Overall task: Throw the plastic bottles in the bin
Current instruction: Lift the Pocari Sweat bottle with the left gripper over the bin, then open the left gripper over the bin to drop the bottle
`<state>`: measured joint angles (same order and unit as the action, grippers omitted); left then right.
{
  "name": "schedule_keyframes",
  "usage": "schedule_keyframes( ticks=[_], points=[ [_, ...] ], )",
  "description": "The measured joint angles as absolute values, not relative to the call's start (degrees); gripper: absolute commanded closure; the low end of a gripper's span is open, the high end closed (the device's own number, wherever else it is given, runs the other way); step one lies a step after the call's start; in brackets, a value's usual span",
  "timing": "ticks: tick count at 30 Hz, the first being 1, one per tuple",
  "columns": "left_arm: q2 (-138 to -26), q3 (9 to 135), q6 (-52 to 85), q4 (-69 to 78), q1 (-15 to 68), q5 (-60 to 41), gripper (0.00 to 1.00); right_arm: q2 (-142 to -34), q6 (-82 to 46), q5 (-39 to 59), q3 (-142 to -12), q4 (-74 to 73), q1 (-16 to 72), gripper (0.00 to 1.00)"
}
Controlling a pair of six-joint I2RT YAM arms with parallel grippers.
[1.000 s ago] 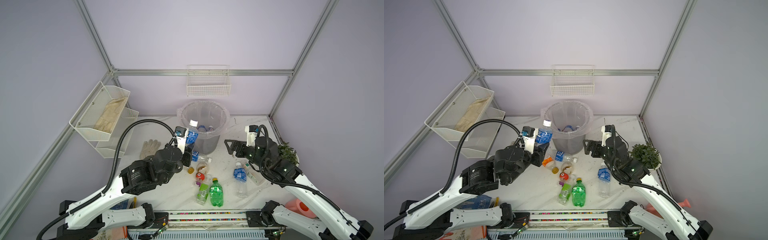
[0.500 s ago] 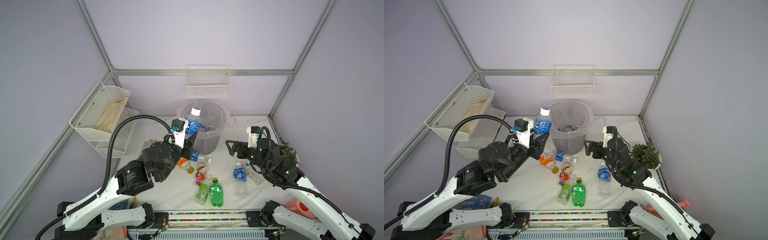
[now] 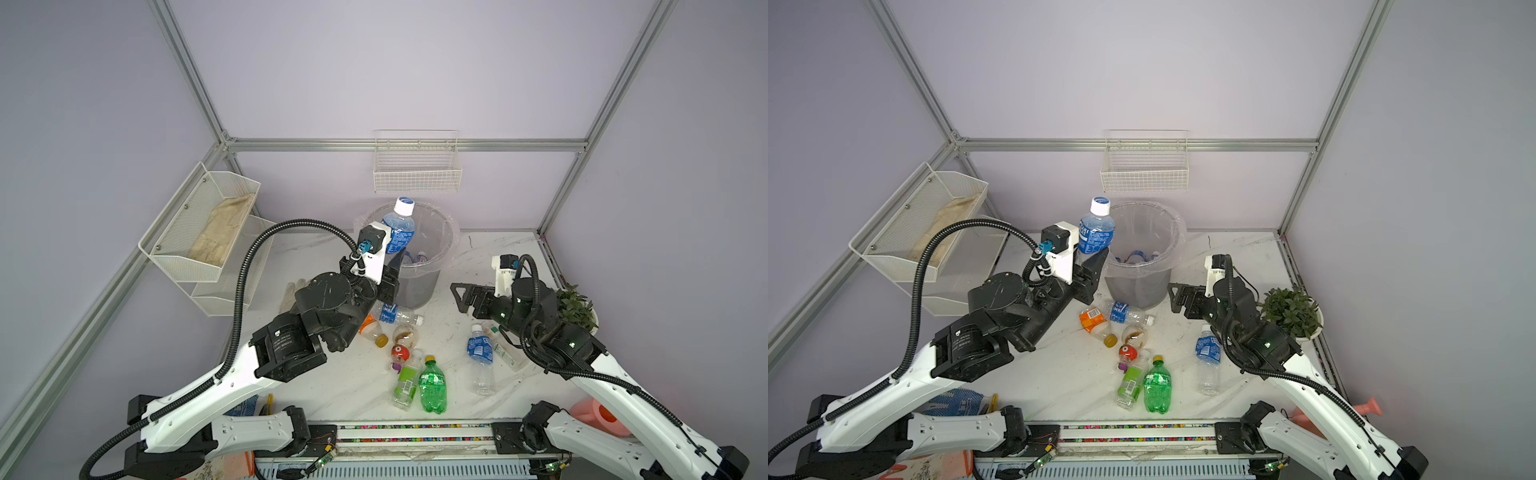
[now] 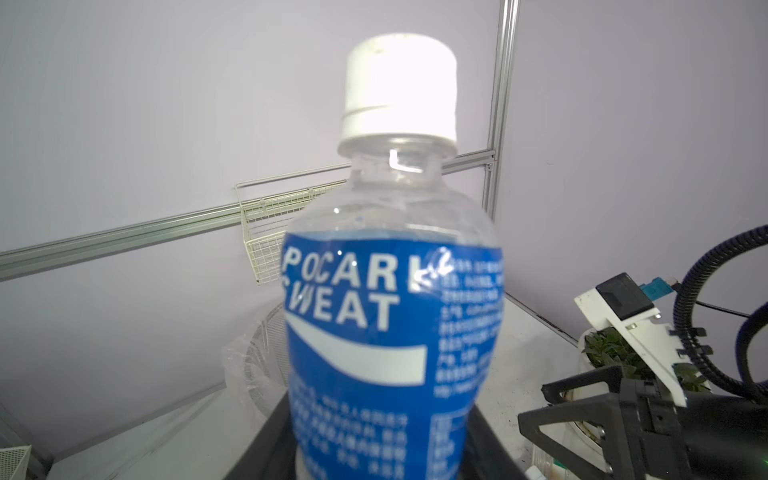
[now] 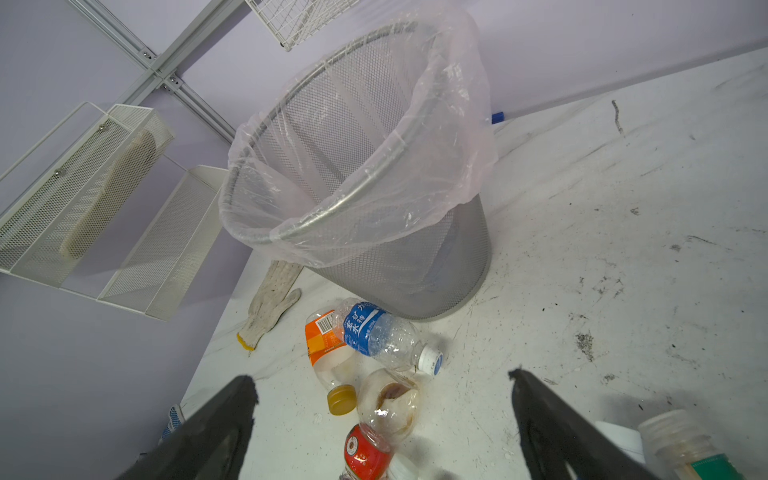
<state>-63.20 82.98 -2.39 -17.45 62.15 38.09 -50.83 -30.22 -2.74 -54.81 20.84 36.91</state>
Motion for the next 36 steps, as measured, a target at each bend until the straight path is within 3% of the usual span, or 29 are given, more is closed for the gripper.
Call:
schedule_keyframes(
  ticks=[15,16,17,18,19,25,36],
  points=[
    [-79.9,97.9,6.0,-22.7,43.0,19.5,0.56,-50.4,-30.2,-2.8,-54.5,20.9,36.9,0.03],
    [-82.3,100.0,6.9,-24.5,41.5,17.8,0.45,-50.3,-30.2,-2.8,-54.5,20.9,36.9,0.03],
    [-85.2,102.5,7.9,-26.6,40.1,15.8,0.21,-50.1,-30.2,-2.8,-54.5,21.0,36.9,0.03],
    [-88.3,105.6,9.1,-29.3,38.8,13.8,0.04,-50.0,-30.2,-2.8,-54.5,21.2,36.9,0.03],
    [-91.4,108.6,10.1,-32.0,37.8,12.1,0.00,-49.9,-30.2,-2.8,-54.5,21.5,36.9,0.03],
    [-94.8,112.6,12.7,-41.8,39.9,10.8,0.00,-48.5,-30.2,-3.7,-54.6,23.2,36.9,0.03],
    [-74.8,110.1,13.7,-40.3,44.1,12.4,0.00,-49.8,-31.9,-6.3,-56.0,26.1,36.9,0.03]
  ],
)
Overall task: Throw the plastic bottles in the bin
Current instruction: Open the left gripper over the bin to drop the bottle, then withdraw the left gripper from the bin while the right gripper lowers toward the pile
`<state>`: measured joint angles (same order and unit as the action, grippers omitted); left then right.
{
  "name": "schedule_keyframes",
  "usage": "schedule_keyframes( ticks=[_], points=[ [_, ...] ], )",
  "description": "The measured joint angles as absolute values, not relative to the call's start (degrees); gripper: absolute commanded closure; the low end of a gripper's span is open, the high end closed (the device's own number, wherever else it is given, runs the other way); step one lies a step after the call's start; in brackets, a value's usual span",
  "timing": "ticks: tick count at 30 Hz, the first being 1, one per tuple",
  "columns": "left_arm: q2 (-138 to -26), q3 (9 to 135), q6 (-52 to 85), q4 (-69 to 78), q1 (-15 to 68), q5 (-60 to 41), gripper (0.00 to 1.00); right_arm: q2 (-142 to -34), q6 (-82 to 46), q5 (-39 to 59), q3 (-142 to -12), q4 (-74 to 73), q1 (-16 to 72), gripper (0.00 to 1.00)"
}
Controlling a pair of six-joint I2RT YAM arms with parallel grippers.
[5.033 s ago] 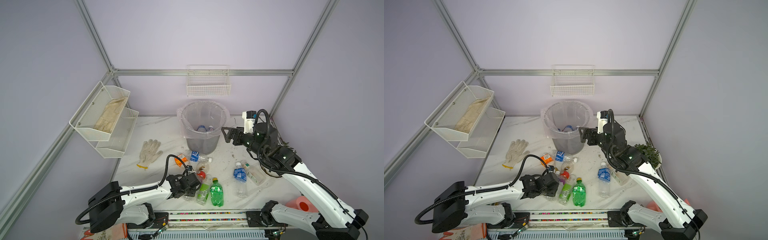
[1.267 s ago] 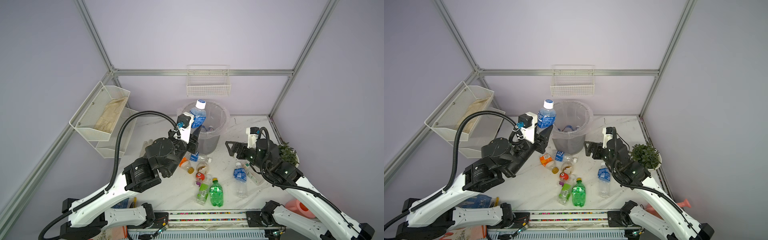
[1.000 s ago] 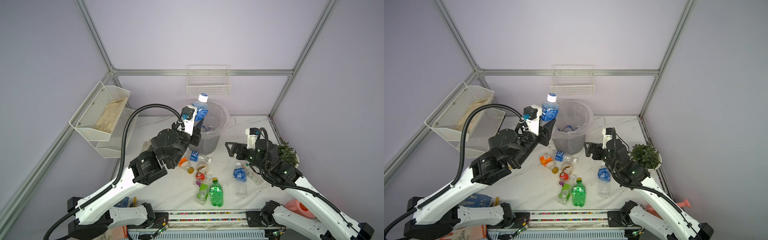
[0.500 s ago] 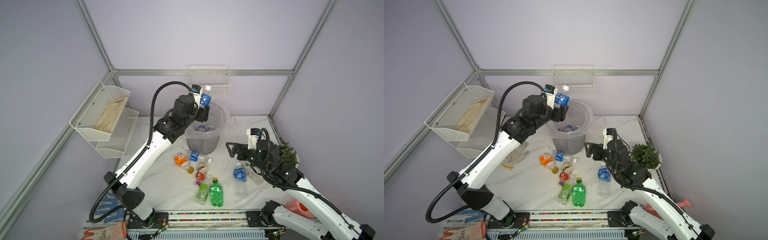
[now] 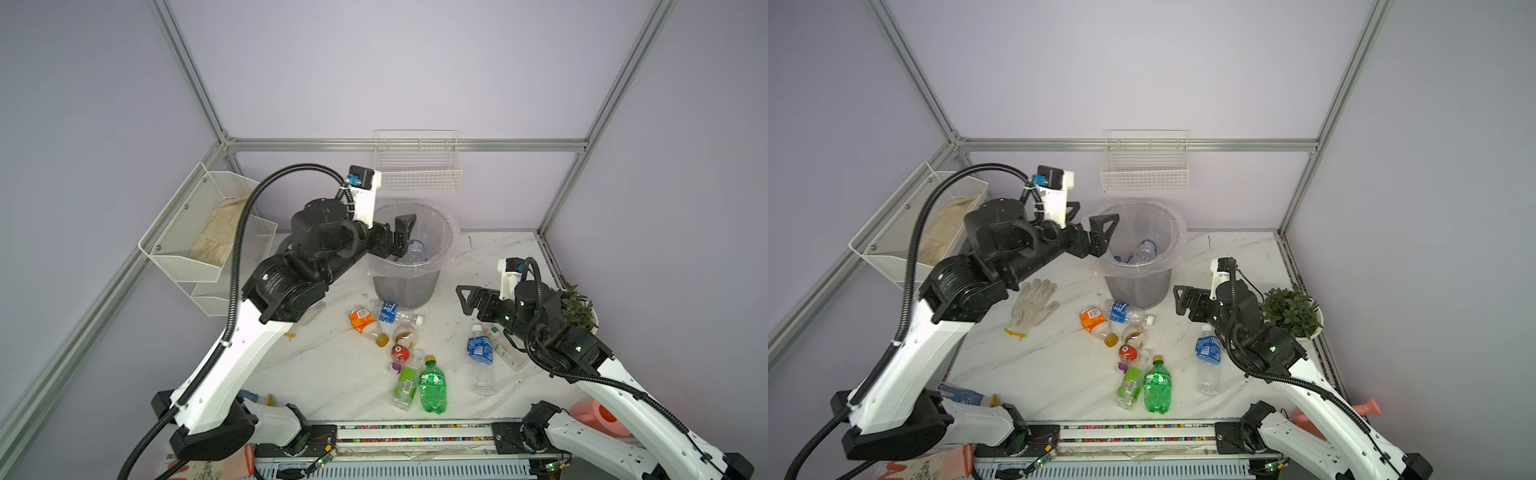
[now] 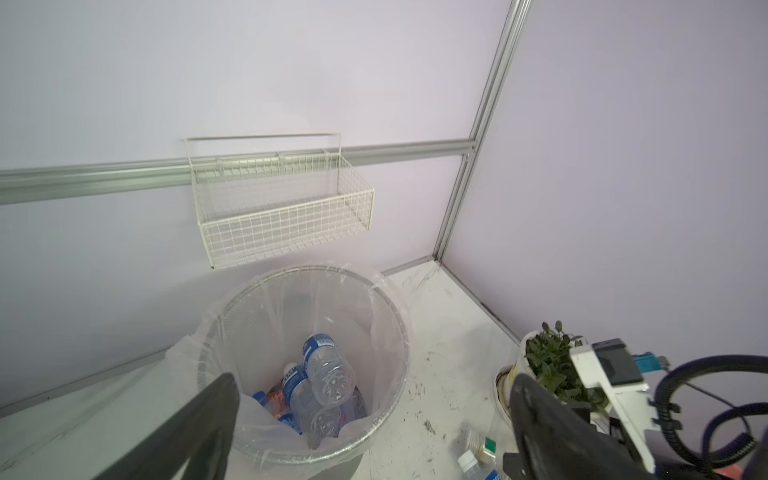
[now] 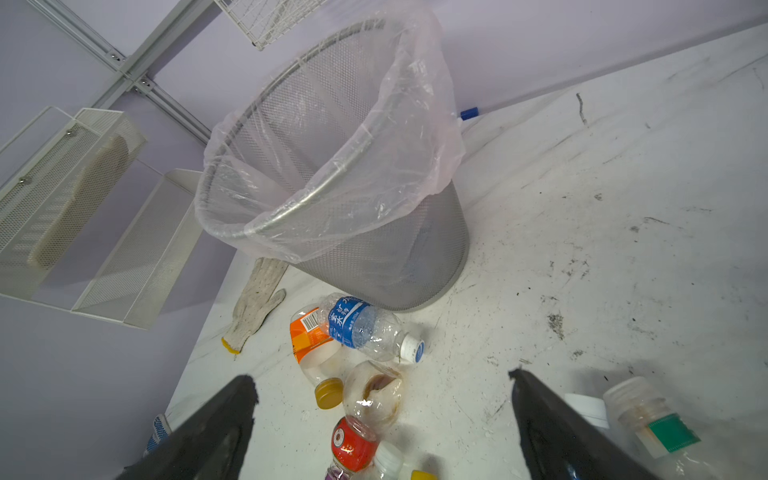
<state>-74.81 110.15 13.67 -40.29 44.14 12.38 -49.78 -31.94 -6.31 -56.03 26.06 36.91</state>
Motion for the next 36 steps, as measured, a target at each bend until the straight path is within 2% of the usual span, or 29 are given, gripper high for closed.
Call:
schedule_keyframes(
  ticks=[18,36],
  points=[
    [-63.2,88.1,19.2,-40.4,46.7,15.4,0.07,-57.6,-39.4,-13.7,-57.6,38.3,36.9,0.03],
    [-50.9,71.5,26.6,-41.0,46.7,17.0,0.13,-68.4,-49.5,-15.5,-48.3,43.5,36.9,0.03]
  ],
)
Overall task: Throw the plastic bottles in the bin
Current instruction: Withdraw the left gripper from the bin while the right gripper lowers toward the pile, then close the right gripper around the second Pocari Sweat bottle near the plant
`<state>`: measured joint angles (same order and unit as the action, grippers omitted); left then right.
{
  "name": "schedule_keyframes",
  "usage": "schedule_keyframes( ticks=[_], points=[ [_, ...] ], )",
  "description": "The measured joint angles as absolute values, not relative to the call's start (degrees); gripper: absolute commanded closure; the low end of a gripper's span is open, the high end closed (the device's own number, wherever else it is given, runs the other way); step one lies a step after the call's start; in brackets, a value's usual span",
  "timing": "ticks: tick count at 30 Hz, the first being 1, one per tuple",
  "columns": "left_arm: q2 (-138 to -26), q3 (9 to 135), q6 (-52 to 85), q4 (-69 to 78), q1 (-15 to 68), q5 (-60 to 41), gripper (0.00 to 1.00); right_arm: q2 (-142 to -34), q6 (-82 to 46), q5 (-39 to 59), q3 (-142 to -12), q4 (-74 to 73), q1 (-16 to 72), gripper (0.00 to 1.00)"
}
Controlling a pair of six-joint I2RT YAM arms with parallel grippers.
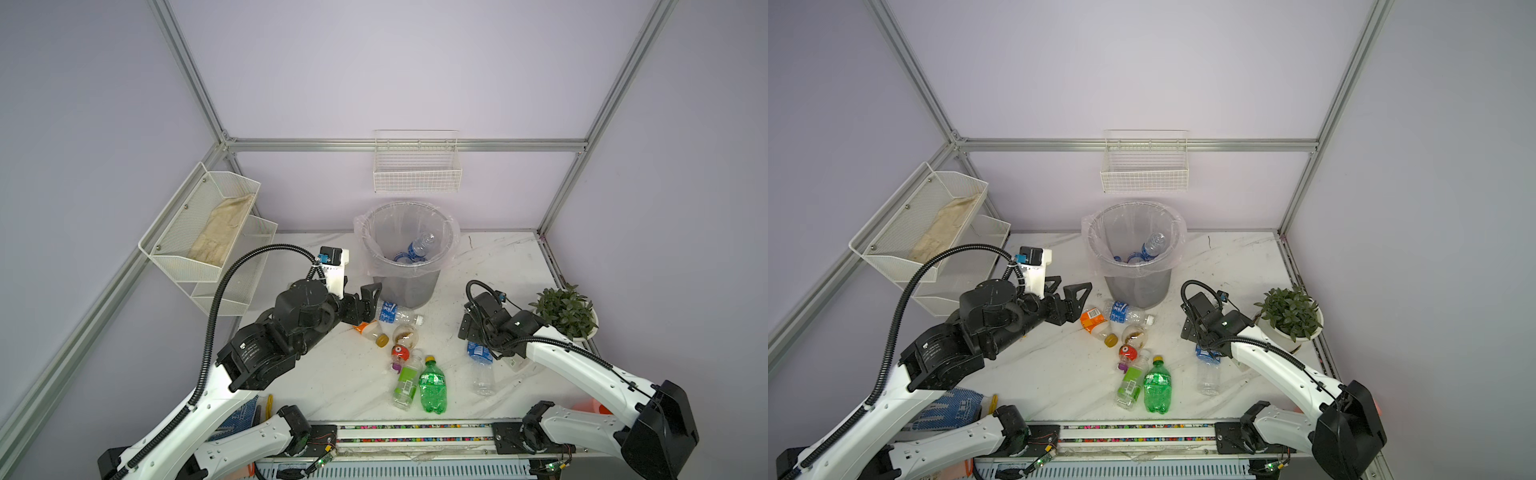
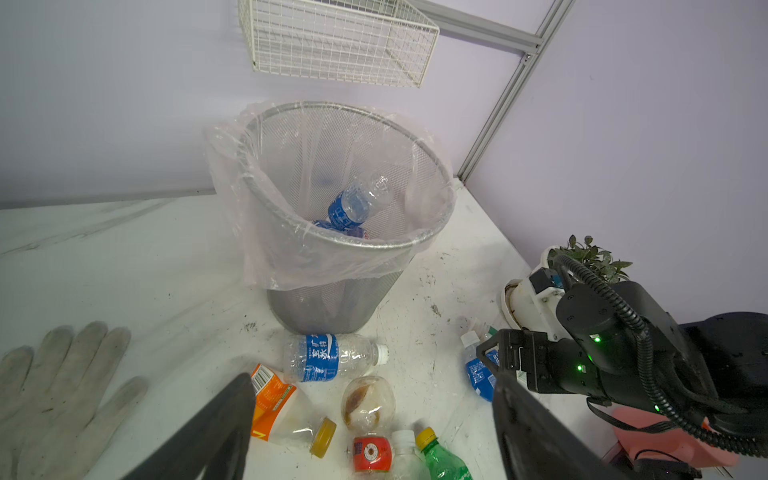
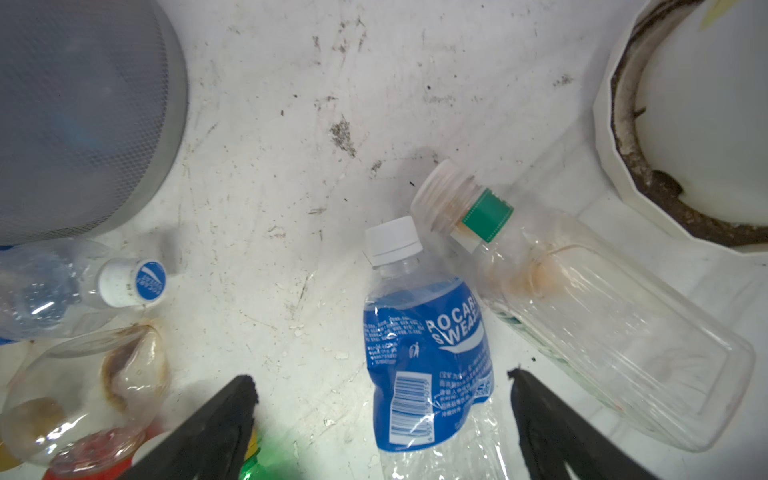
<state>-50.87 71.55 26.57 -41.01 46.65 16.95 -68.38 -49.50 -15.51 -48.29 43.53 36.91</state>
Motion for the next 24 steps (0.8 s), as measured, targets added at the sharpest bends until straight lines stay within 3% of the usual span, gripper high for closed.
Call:
schedule_keyframes(
  ticks=[16,24],
  points=[
    [-45.6,64.1,32.5,-41.7,46.7,17.2,0.17,-75.2,-54.7,-14.3,-43.2,42.9,36.9,0.03],
    [-44.3,61.8,34.3,-42.1,46.7,17.2,0.18,-76.1,-55.1,-12.4,-40.7,40.2,36.9,0.09]
  ],
)
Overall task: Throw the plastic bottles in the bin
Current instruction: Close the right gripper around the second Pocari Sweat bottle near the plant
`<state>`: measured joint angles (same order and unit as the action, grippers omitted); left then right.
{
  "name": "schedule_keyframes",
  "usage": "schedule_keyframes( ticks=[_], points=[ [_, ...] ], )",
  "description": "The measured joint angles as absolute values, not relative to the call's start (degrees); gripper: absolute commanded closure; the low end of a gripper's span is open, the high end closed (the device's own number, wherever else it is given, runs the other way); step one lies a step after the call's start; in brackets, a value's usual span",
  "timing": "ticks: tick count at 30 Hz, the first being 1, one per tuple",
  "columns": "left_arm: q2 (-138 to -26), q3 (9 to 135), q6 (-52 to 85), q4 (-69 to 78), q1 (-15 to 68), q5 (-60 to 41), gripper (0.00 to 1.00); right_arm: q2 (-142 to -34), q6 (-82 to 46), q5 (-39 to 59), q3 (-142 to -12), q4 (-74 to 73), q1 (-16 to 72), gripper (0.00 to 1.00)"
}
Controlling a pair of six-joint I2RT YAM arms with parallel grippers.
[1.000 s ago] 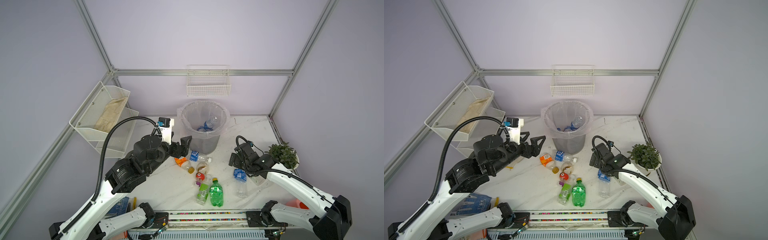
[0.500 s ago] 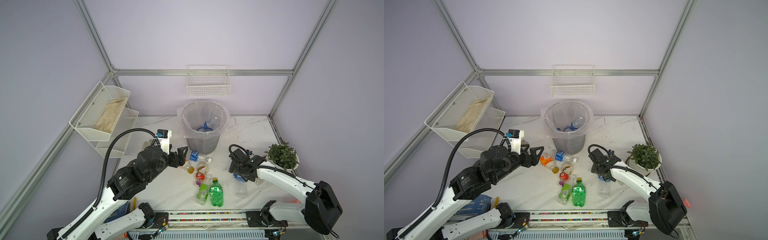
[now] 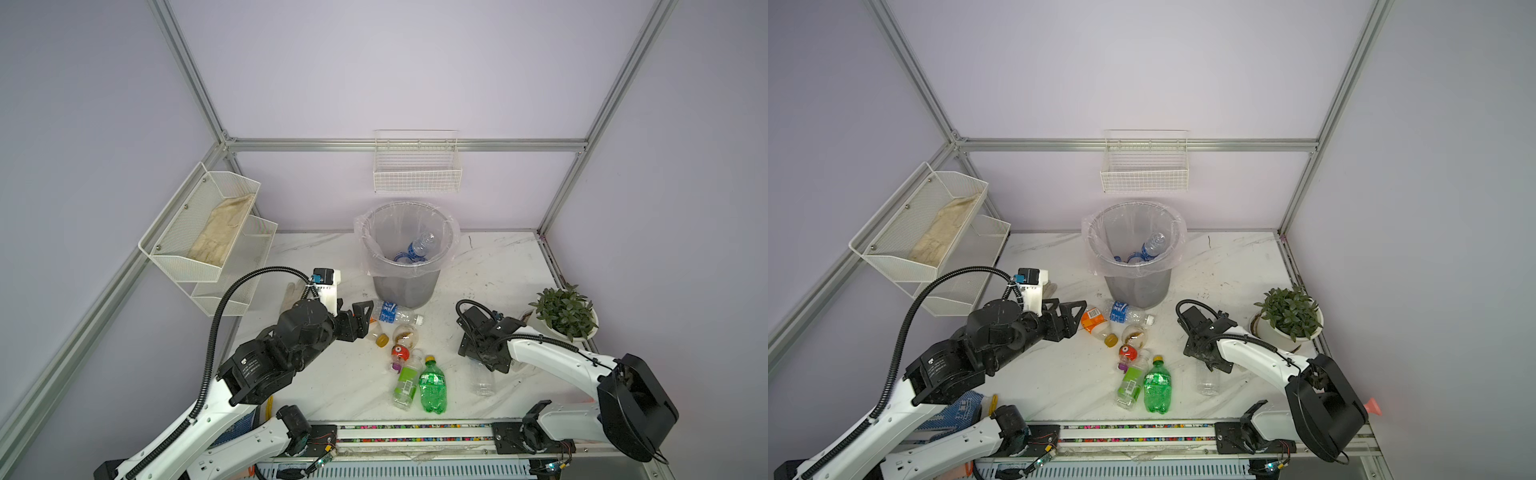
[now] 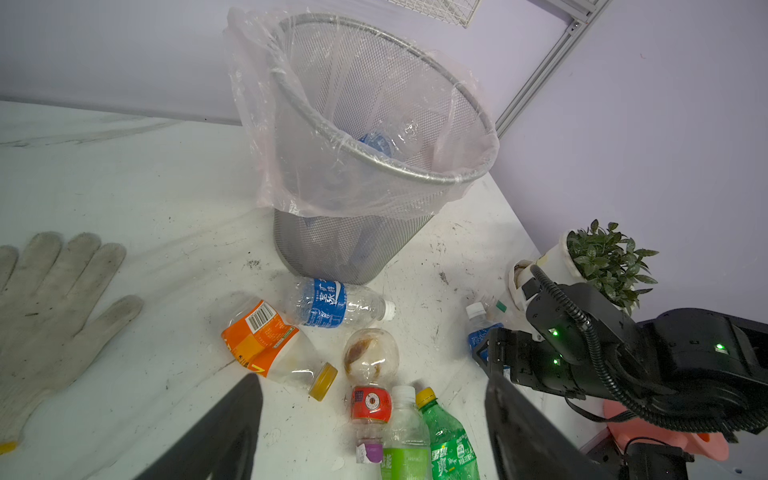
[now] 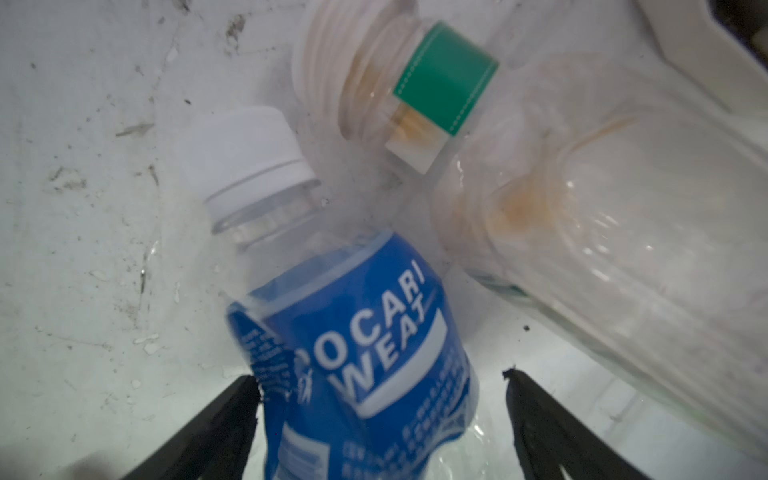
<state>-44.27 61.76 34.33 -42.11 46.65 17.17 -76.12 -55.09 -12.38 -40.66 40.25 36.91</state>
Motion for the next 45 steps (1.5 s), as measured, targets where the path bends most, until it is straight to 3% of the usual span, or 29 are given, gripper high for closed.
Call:
schedule_keyframes(
  ticks=[7,18,27,36,42,45],
  points=[
    [-42.5,60.3,35.7,-42.5,46.7,17.3,0.20,-76.6,-55.2,-11.6,-39.4,37.9,36.9,0.23],
    [-41.2,59.3,36.9,-43.1,46.7,18.0,0.22,-75.4,-54.9,-10.5,-38.6,35.2,36.9,0.63],
    [-40.4,59.1,37.5,-44.2,46.7,18.4,0.23,-73.9,-53.2,-8.1,-38.6,34.5,36.9,0.88],
    [-39.0,56.9,38.6,-44.4,46.7,18.5,0.23,-67.3,-49.1,-6.3,-41.2,33.8,36.9,1.00],
    [-38.3,55.0,39.9,-44.8,46.7,18.4,0.24,-62.4,-47.0,-4.8,-43.1,32.3,36.9,1.00],
    [-37.7,54.7,40.0,-45.2,46.7,18.4,0.24,-62.2,-46.2,-4.6,-44.1,32.1,36.9,0.93]
  ],
)
